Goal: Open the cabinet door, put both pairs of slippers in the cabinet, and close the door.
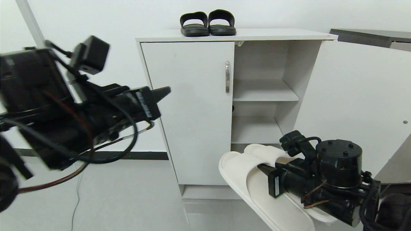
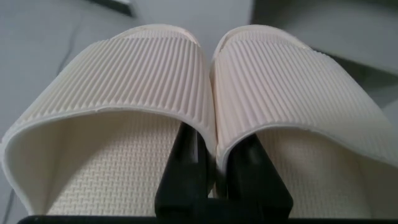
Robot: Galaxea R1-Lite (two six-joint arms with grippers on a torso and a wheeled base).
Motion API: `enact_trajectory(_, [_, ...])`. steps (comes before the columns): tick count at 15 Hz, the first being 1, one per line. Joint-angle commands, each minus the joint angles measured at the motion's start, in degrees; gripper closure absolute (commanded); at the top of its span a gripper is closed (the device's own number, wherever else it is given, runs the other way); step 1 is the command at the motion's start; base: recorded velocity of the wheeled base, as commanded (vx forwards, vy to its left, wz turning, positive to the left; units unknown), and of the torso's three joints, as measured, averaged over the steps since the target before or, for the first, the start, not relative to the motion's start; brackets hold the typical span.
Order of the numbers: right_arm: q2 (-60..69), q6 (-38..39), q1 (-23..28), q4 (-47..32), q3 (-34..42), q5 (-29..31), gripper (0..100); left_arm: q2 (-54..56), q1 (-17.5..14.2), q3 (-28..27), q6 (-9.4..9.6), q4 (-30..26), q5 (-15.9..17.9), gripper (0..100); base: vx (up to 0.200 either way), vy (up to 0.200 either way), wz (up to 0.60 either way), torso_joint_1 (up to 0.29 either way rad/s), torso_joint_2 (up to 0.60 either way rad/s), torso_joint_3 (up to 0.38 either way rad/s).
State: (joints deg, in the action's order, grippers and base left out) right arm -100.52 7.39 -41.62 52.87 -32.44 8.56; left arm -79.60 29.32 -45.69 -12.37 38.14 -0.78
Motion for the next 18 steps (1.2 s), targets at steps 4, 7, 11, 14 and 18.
enact_trajectory(4, [-9.52, 0.0, 4.09, 0.39, -8.69, 10.16, 100, 42.08, -11.21, 23.63, 3.23, -18.98, -8.8, 100, 0.0, 0.0, 0.0, 0.0, 0.0, 0.0])
enact_trajectory(7, [-11.01, 0.0, 4.44, 0.3, -10.54, 12.89, 100, 54.82, -22.99, 28.82, 3.32, -24.35, -11.26, 100, 0.0, 0.0, 0.0, 0.0, 0.0, 0.0])
enact_trajectory(11, [-11.71, -0.09, 4.35, 0.39, -10.54, 13.5, 100, 70.02, -29.05, 34.18, 5.43, -34.45, -13.28, 100, 0.0, 0.0, 0.0, 0.0, 0.0, 0.0])
enact_trajectory(14, [-11.71, -0.18, 4.09, 0.39, -10.45, 13.59, 100, 76.7, -29.14, 38.4, 6.66, -38.67, -13.37, 100, 0.0, 0.0, 0.0, 0.0, 0.0, 0.0])
enact_trajectory(18, [-11.54, -0.18, 3.83, 0.39, -9.92, 13.59, 100, 79.6, -29.41, 45.69, 7.28, -35.86, -12.84, 100, 0.0, 0.0, 0.0, 0.0, 0.0, 0.0])
